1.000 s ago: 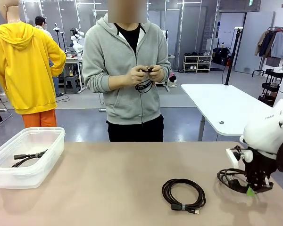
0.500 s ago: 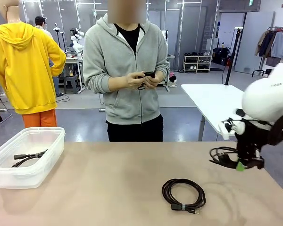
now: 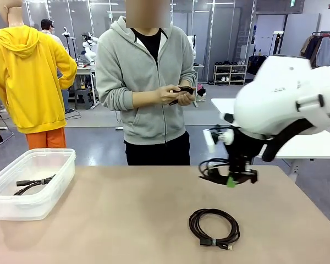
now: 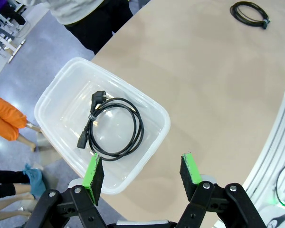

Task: Organize and store the cables.
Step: Place the Power Cable into the Organizing box.

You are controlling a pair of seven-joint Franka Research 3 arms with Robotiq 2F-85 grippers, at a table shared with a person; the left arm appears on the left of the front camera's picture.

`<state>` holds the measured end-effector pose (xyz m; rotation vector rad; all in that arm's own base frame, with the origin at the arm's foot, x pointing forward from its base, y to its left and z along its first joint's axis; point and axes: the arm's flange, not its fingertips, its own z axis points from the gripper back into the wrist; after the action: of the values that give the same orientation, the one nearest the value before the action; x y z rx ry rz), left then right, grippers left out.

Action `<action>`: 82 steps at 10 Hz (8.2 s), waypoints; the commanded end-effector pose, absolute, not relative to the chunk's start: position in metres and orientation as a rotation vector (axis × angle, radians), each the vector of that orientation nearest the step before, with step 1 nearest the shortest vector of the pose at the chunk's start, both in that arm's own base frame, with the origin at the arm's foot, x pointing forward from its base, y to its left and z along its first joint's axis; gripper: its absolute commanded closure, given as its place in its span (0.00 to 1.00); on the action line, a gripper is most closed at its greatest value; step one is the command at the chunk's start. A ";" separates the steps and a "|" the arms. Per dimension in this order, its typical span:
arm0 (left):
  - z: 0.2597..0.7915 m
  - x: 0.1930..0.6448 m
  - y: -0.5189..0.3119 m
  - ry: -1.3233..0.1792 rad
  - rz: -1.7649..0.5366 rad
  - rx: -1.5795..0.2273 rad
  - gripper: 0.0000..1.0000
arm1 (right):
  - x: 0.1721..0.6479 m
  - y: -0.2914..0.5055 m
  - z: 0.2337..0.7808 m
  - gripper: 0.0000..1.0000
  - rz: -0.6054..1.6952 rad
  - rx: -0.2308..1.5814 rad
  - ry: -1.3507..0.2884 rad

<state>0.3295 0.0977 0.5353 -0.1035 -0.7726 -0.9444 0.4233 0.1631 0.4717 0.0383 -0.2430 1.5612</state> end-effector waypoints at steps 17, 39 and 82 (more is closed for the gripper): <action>0.536 0.330 0.095 -0.762 -0.923 -0.092 0.18 | 0.398 0.351 0.333 0.00 1.540 0.215 -0.203; 0.469 0.358 -0.260 -0.513 -1.487 -0.241 0.18 | 0.269 -0.228 0.342 0.00 1.356 0.561 -1.080; 0.440 0.379 -0.393 -0.186 -1.516 0.093 1.00 | 0.260 -0.215 0.353 0.00 1.273 0.570 -1.005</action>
<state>0.3794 -0.3923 0.4362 0.0974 -0.1613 -1.5274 0.2585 -0.2167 0.3492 0.5626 -1.0044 1.2976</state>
